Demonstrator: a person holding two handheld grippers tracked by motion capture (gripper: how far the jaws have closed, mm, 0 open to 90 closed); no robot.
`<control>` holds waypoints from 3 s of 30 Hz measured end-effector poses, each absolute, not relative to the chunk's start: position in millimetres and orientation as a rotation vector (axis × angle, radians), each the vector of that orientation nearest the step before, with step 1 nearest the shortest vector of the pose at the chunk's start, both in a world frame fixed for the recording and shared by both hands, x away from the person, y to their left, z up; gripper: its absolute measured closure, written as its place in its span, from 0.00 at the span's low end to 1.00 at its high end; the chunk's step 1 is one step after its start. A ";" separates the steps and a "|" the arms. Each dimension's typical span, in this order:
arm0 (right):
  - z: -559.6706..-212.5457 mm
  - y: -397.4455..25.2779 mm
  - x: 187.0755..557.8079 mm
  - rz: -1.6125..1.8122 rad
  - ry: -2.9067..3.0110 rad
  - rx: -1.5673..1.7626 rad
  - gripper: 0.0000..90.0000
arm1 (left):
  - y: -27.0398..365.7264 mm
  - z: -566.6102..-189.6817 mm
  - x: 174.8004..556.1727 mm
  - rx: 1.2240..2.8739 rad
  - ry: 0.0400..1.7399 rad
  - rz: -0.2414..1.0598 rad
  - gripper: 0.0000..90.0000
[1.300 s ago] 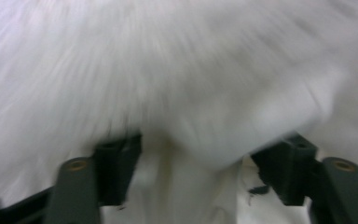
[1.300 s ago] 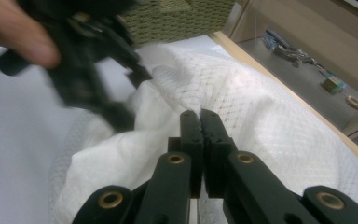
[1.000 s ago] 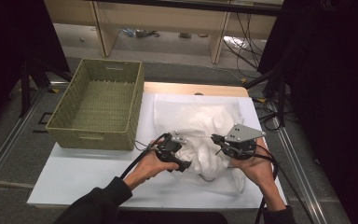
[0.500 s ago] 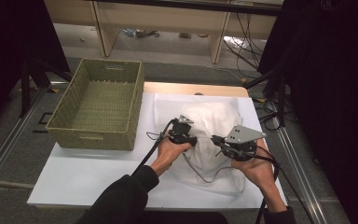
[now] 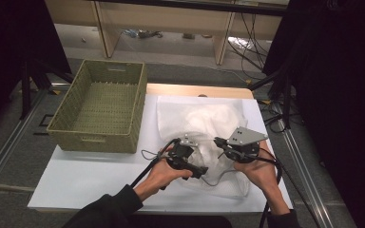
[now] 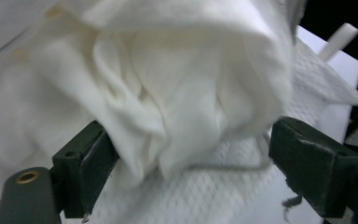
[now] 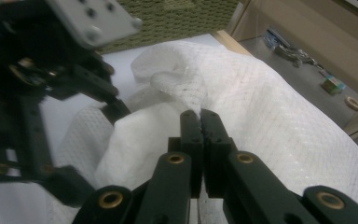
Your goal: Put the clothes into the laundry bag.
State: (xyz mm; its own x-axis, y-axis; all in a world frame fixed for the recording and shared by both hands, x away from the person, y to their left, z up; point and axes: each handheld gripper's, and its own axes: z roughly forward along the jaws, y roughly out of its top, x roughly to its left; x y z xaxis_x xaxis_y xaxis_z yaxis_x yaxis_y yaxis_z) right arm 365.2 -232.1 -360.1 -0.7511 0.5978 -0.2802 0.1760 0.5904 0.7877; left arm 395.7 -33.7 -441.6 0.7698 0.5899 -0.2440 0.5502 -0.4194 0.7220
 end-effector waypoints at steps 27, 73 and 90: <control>-369.2 -235.9 370.2 1.008 2.322 0.604 1.00 | -34.9 -453.5 405.8 2.269 0.792 0.225 0.29; -378.9 -238.0 371.9 0.977 2.362 0.621 1.00 | 74.8 -466.2 400.5 2.310 0.794 0.272 0.98; -402.2 -229.8 354.1 0.950 2.474 0.574 1.00 | 115.1 -467.7 333.9 2.303 0.724 0.166 0.98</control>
